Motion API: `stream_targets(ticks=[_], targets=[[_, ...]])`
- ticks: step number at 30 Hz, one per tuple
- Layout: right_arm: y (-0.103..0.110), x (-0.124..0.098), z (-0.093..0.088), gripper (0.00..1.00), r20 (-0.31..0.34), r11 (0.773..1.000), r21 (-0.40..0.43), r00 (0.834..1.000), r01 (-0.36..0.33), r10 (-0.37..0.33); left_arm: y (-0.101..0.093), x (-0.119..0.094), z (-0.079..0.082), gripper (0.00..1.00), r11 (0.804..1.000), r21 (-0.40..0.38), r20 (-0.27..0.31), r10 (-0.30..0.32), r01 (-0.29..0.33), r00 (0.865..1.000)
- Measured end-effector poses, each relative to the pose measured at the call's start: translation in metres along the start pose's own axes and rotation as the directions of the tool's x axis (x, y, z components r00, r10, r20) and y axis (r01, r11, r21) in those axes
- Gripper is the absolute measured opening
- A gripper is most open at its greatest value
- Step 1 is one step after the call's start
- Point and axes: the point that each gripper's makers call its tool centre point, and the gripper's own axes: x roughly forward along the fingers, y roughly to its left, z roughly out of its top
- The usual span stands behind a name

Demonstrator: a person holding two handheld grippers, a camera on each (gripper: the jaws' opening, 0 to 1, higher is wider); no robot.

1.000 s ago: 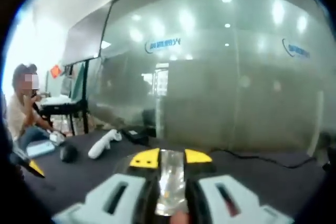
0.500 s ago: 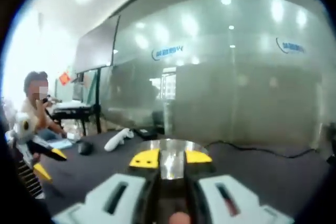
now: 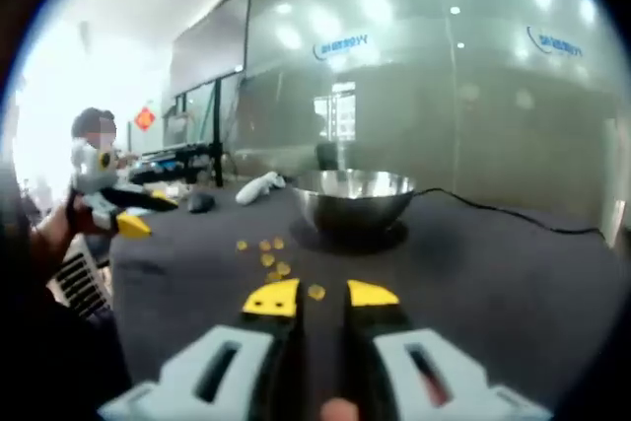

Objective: Pick up the QQ candy scattered on the table and place it into the stainless steel bowl on the table

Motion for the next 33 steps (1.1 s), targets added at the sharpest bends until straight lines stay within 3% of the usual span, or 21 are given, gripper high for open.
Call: stream_targets(ticks=[6, 12, 19, 25, 29, 30, 33], targets=[[0.0, 0.003, -0.008, 0.17, -0.021, 1.0, 0.005, 1.0, -0.001, 0.001, -0.011, 0.005, 0.003, 0.55, 0.999, -0.022, 0.009, -0.034, 0.035, 0.999], [0.004, 0.019, -0.011, 0.17, -0.07, 0.986, -0.166, 0.997, 0.001, -0.012, -0.019, 0.005, -0.003, 0.55, 0.998, 0.002, -0.023, -0.055, 0.055, 0.998], [0.016, 0.047, -0.024, 0.18, -0.13, 0.988, -0.136, 0.99, -0.073, 0.055, -0.016, -0.002, -0.01, 0.55, 0.999, -0.01, -0.041, -0.044, 0.043, 0.998], [0.022, 0.068, -0.029, 0.19, -0.169, 0.974, -0.201, 0.983, -0.101, 0.066, -0.01, -0.007, -0.01, 0.54, 0.999, -0.02, -0.036, -0.026, 0.025, 0.999], [0.027, 0.076, -0.026, 0.18, -0.143, 0.989, -0.074, 0.982, -0.131, 0.12, -0.008, -0.008, -0.013, 0.54, 1.0, -0.019, -0.04, -0.022, 0.021, 0.999], [0.02, 0.081, -0.027, 0.18, -0.146, 0.989, -0.08, 0.983, -0.123, 0.111, -0.007, -0.009, -0.014, 0.54, 1.0, -0.021, -0.041, -0.022, 0.021, 0.999], [0.024, 0.084, -0.025, 0.17, -0.15, 0.986, -0.108, 0.983, -0.124, 0.107, -0.003, -0.008, -0.018, 0.54, 0.999, -0.028, -0.046, -0.021, 0.019, 0.999]])
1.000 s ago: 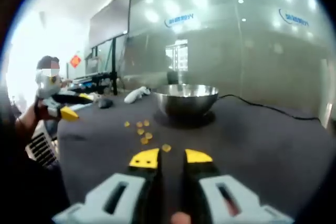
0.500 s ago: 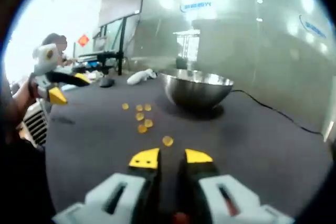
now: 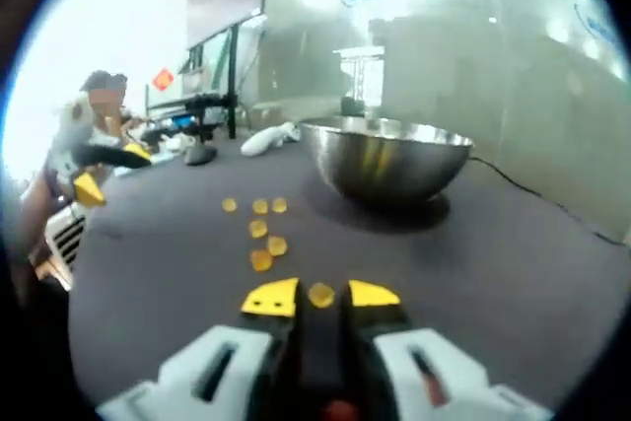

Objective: Pick up the QQ candy scattered on the table and place it into the stainless steel bowl on the table

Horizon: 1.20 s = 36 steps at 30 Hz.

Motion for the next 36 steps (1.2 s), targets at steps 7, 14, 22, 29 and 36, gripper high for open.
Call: stream_targets(ticks=[7, 14, 22, 29, 36], targets=[[0.006, 0.001, 0.001, 0.1, 0.006, 1.0, -0.013, 1.0, -0.012, 0.012, 0.003, 0.0, 0.001, 0.54, 1.0, -0.004, 0.003, 0.006, -0.006, 1.0], [0.009, -0.001, 0.001, 0.1, 0.016, 1.0, 0.005, 1.0, -0.007, 0.007, 0.003, -0.002, 0.0, 0.54, 1.0, -0.001, 0.003, 0.005, -0.005, 1.0], [0.012, -0.012, 0.01, 0.1, 0.041, 1.0, 0.019, 0.999, 0.009, -0.01, 0.002, -0.004, 0.002, 0.54, 1.0, 0.008, 0.0, 0.01, -0.01, 1.0], [-0.001, -0.036, 0.026, 0.1, 0.106, 0.993, 0.037, 0.987, 0.116, -0.119, 0.002, -0.005, 0.005, 0.54, 1.0, 0.005, 0.004, 0.013, -0.013, 1.0], [-0.026, -0.056, 0.059, 0.1, 0.194, 0.973, 0.068, 0.953, 0.222, -0.231, 0.0, -0.005, 0.005, 0.54, 1.0, 0.016, -0.004, 0.006, -0.006, 1.0]])
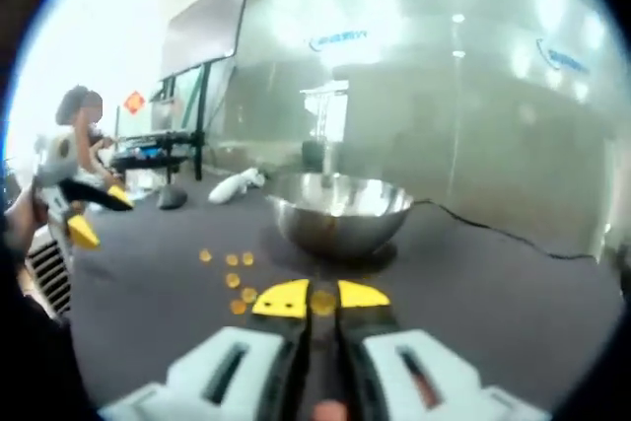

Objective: Pick up the QQ candy scattered on the table and place it into the stainless steel bowl on the table

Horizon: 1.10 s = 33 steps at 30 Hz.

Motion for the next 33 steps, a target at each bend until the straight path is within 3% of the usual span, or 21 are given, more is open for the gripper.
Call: stream_targets(ticks=[4, 7, 12, 22, 26, 30, 33], targets=[[-0.015, 0.0, 0.012, 0.1, 0.033, 0.998, 0.027, 0.998, 0.05, -0.051, 0.0, 0.0, 0.001, 0.54, 1.0, -0.007, 0.004, 0.001, -0.001, 1.0], [-0.031, -0.002, 0.02, 0.1, 0.075, 0.989, 0.036, 0.986, 0.143, -0.146, -0.001, 0.001, 0.002, 0.54, 1.0, -0.013, 0.005, 0.004, -0.004, 1.0], [-0.026, 0.006, 0.027, 0.1, 0.086, 0.989, 0.061, 0.986, 0.134, -0.139, -0.003, 0.0, 0.002, 0.54, 1.0, -0.009, 0.007, -0.005, 0.005, 1.0], [-0.019, 0.055, 0.077, 0.1, 0.146, 0.988, 0.082, 0.979, 0.132, -0.143, -0.004, 0.001, -0.004, 0.54, 1.0, -0.013, -0.008, -0.002, 0.002, 1.0], [-0.021, 0.085, 0.08, 0.1, 0.129, 0.989, 0.084, 0.982, 0.126, -0.136, -0.004, -0.001, 0.003, 0.54, 1.0, -0.022, 0.01, -0.001, 0.002, 1.0], [-0.033, 0.099, 0.079, 0.1, 0.111, 0.983, 0.127, 0.983, 0.13, -0.145, -0.001, -0.003, 0.001, 0.54, 1.0, -0.022, 0.009, 0.004, -0.004, 1.0], [-0.033, 0.107, 0.075, 0.1, 0.089, 0.988, 0.094, 0.988, 0.12, -0.128, 0.0, -0.006, 0.0, 0.54, 0.999, -0.04, 0.015, 0.005, -0.004, 1.0]])
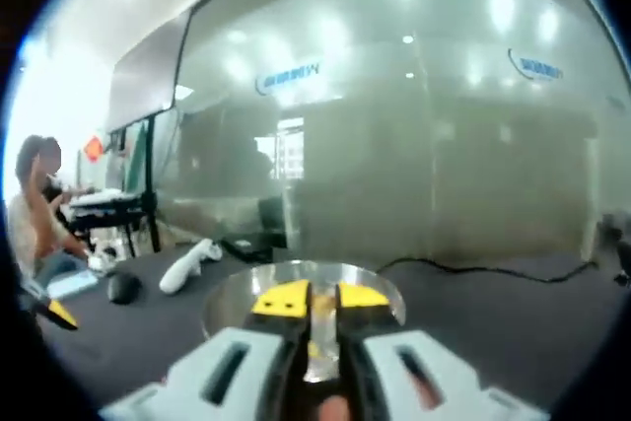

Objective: Pick up the QQ candy scattered on the table and place it into the stainless steel bowl on the table

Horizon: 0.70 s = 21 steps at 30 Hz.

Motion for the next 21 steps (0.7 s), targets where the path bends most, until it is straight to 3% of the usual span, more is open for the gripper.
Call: stream_targets(ticks=[1, 2, 4, 8, 15, 21], targets=[[0.0, 0.003, -0.001, 0.12, -0.006, 1.0, -0.011, 1.0, -0.005, 0.005, 0.0, 0.0, 0.001, 0.54, 1.0, -0.009, 0.004, -0.003, 0.003, 1.0], [-0.001, 0.005, -0.002, 0.21, -0.01, 1.0, -0.012, 1.0, -0.001, 0.001, -0.001, 0.0, 0.001, 0.54, 1.0, -0.012, 0.007, -0.005, 0.005, 1.0], [-0.002, 0.006, -0.008, 0.31, -0.051, 0.996, -0.085, 0.999, -0.006, 0.002, -0.001, 0.001, 0.002, 0.54, 1.0, -0.01, 0.008, -0.006, 0.006, 1.0], [0.0, 0.001, -0.01, 0.25, -0.058, 0.999, -0.039, 0.998, -0.015, 0.013, -0.001, 0.003, 0.001, 0.54, 1.0, -0.003, 0.001, -0.003, 0.003, 1.0], [0.001, -0.012, -0.006, 0.24, -0.07, 0.997, -0.061, 0.997, -0.043, 0.039, -0.005, 0.004, -0.001, 0.54, 1.0, 0.013, -0.01, -0.012, 0.012, 1.0], [0.003, -0.037, 0.0, 0.22, -0.055, 0.993, -0.086, 0.995, -0.083, 0.079, -0.003, 0.004, -0.001, 0.54, 1.0, 0.007, -0.013, 0.0, 0.0, 1.0]])
